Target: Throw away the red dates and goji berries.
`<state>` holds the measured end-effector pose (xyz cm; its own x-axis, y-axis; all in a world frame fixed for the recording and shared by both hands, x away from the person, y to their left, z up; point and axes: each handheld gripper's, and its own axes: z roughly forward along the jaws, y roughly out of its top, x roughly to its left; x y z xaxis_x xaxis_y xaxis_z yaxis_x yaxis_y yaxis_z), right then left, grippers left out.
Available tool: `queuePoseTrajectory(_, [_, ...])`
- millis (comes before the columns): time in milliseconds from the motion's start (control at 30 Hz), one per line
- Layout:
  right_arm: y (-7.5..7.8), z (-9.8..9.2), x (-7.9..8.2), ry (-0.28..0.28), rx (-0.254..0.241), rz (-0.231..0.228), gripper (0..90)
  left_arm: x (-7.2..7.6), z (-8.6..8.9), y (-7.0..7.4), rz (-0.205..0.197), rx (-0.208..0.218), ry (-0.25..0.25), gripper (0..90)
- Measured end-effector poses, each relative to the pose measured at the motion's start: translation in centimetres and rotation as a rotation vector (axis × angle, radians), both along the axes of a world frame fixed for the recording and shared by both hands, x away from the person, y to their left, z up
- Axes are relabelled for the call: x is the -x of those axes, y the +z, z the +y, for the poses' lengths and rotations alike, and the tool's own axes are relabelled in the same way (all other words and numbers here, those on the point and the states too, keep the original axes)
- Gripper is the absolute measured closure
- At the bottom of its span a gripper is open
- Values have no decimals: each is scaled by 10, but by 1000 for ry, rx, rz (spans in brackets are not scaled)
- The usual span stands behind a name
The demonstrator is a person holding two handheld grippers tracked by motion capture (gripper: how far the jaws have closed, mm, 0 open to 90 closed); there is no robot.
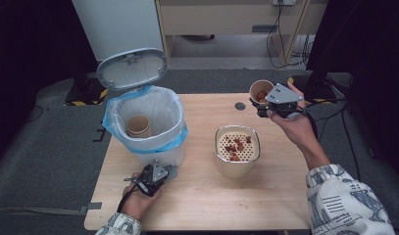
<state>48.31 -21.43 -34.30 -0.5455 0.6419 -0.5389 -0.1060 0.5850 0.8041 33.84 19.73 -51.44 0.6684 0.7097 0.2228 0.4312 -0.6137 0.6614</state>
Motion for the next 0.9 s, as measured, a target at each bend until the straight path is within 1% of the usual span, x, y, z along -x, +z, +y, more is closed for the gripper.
queuePoseTrajectory(67, [-1, 1, 1, 4, 13, -8, 266, 0, 0, 0, 1, 1, 0, 899])
queuePoseTrajectory(200, [-2, -1, 3, 11, 15, -14, 266, 0, 0, 0, 1, 1, 0, 899])
queuePoseTrajectory(300, [-4, 2, 5, 18, 40, -26, 268, 0, 0, 0, 1, 1, 0, 899])
queuePoseTrajectory(400, [-6, 2, 6, 23, 52, -36, 283, 0, 0, 0, 1, 1, 1, 899])
queuePoseTrajectory(600, [-7, 2, 7, 26, 53, -40, 301, 0, 0, 0, 1, 4, 0, 899])
queuePoseTrajectory(800, [-7, 0, 8, 27, 50, -34, 306, 0, 0, 0, 1, 2, 0, 899])
queuePoseTrajectory(900, [-6, -1, 11, 33, 55, -41, 306, 0, 0, 0, 1, 1, 0, 899])
